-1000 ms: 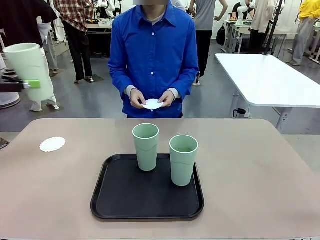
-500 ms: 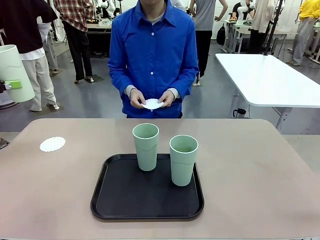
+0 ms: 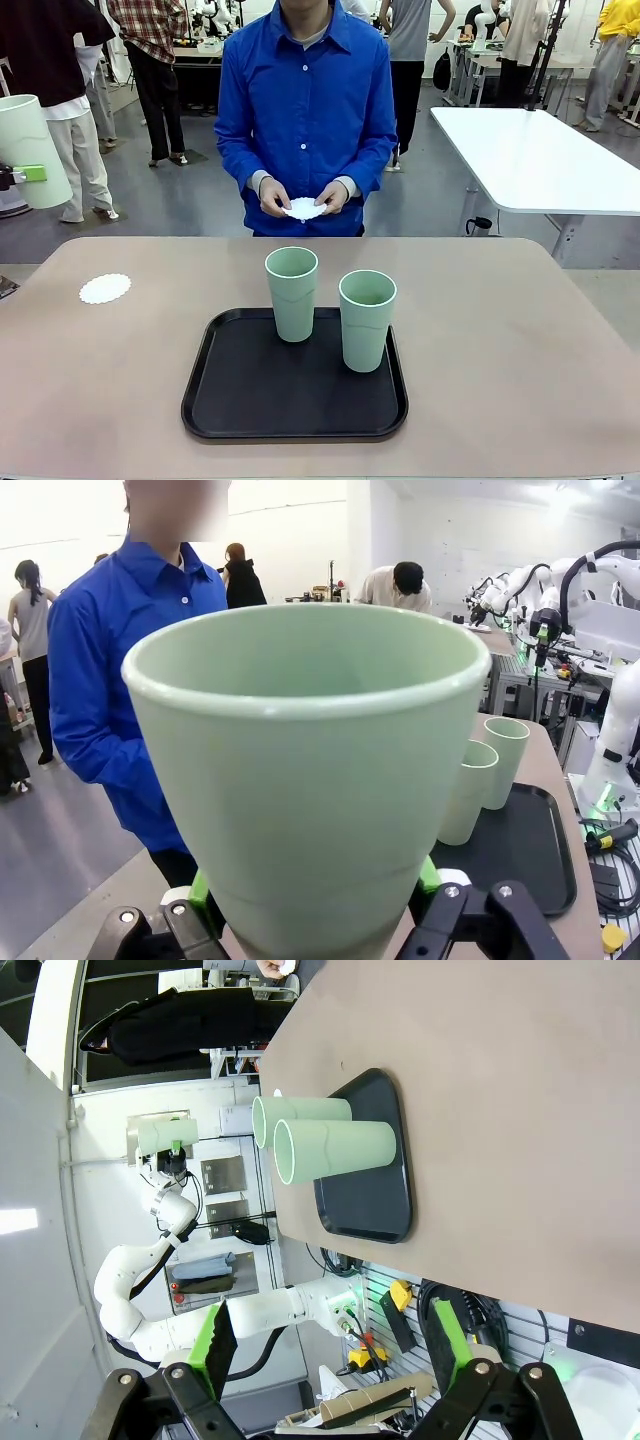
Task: Place coasters on the table and set cups on them.
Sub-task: Pick up one Reusable plastic cup and place it on a coaster set by the human.
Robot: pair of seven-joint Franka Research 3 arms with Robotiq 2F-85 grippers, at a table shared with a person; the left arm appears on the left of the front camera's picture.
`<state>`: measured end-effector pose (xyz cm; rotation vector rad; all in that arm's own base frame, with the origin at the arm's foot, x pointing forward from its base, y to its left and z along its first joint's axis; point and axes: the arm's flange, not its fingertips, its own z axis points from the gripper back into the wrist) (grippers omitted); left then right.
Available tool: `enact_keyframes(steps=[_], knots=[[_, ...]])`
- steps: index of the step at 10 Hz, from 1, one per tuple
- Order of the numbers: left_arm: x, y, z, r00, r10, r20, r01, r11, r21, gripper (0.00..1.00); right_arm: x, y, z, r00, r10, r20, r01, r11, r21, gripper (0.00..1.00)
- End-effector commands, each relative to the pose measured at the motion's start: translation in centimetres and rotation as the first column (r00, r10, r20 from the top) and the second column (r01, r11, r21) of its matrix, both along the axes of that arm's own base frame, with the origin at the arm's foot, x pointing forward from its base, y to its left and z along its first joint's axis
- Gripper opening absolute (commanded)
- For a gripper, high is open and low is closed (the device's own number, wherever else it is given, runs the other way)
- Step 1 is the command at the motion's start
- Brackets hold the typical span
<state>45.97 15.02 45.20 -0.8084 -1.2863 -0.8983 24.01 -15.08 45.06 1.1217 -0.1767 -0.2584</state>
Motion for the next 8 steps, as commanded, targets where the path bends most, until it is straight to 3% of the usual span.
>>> enact_keyframes(steps=[1,4,6,8], knots=[[-0.1,0.0,0.3,1.000,0.007,0.002,-0.007,1.000,-0.010,0.84,0.0,0.0,0.0,1.000,0.003,0.012,-0.003,1.000,0.010,1.00],[0.0,0.0,0.0,1.000,0.000,0.000,0.000,1.000,0.000,0.84,0.0,0.0,0.0,1.000,0.003,0.012,-0.003,1.000,0.010,1.00],[1.3,1.1,-3.1,0.994,-0.107,0.030,0.106,0.994,0.023,0.84,0.0,0.0,0.0,1.000,0.003,0.012,-0.003,1.000,0.010,1.00],[1.8,1.5,-5.8,0.990,-0.129,0.056,0.127,0.991,0.042,0.84,0.0,0.0,0.0,1.000,0.003,0.012,-0.003,1.000,0.010,1.00]])
